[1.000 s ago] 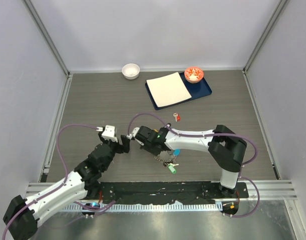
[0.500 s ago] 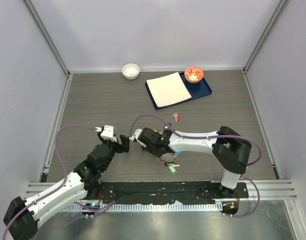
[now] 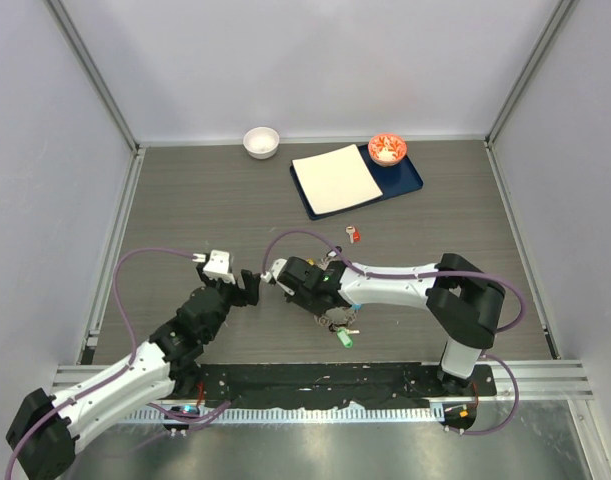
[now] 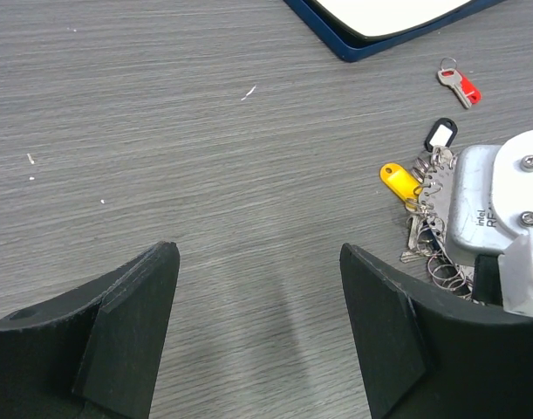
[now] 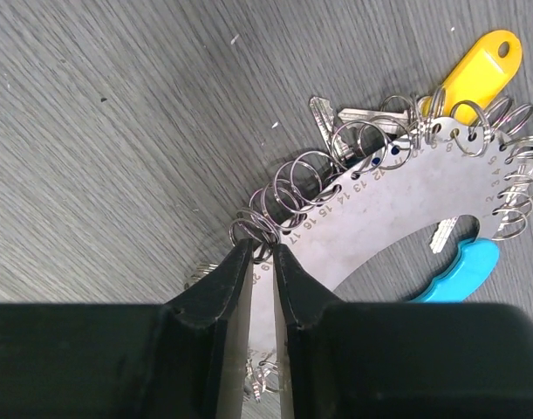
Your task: Put the keys on the keyring
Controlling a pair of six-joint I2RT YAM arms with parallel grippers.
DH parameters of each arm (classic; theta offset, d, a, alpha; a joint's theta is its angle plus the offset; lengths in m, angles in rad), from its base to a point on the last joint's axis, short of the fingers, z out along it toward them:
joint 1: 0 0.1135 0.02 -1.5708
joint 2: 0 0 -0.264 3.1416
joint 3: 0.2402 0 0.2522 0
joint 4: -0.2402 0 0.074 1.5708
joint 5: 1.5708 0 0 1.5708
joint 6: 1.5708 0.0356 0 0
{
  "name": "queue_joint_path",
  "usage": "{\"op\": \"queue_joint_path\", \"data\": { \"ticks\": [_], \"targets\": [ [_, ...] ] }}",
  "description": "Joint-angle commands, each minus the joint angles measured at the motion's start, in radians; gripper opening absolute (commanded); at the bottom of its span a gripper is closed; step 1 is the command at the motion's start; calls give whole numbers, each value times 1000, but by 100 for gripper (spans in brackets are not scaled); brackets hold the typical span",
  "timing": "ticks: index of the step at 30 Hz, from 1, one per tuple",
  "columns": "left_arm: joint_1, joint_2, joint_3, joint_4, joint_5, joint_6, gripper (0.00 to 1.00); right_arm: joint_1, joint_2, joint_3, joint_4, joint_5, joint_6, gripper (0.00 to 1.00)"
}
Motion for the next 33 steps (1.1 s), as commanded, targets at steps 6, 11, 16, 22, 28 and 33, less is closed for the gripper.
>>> {"op": "queue_joint_path", "data": {
  "ticks": [6, 11, 16, 22, 28, 33],
  "targets": [
    [2, 7, 2, 70, -6, -9, 79, 8, -20, -18, 14, -1, 24, 6],
    [2, 4, -1, 74, -2, -9, 79, 8, -65, -35, 28, -4, 31, 1],
    [2, 4, -10, 108, 53, 5, 79, 8, -174, -93, 110, -1, 31, 1],
    [2, -3, -30, 178, 189, 40, 79, 9, -293, -231, 294, 20, 32, 1],
    [2, 49, -59, 318, 392, 112, 79, 3, -408, -395, 546, 23, 23, 1],
    [2, 197, -49, 448, 648, 177, 79, -11, -447, -513, 703, 5, 15, 1]
  ]
}}
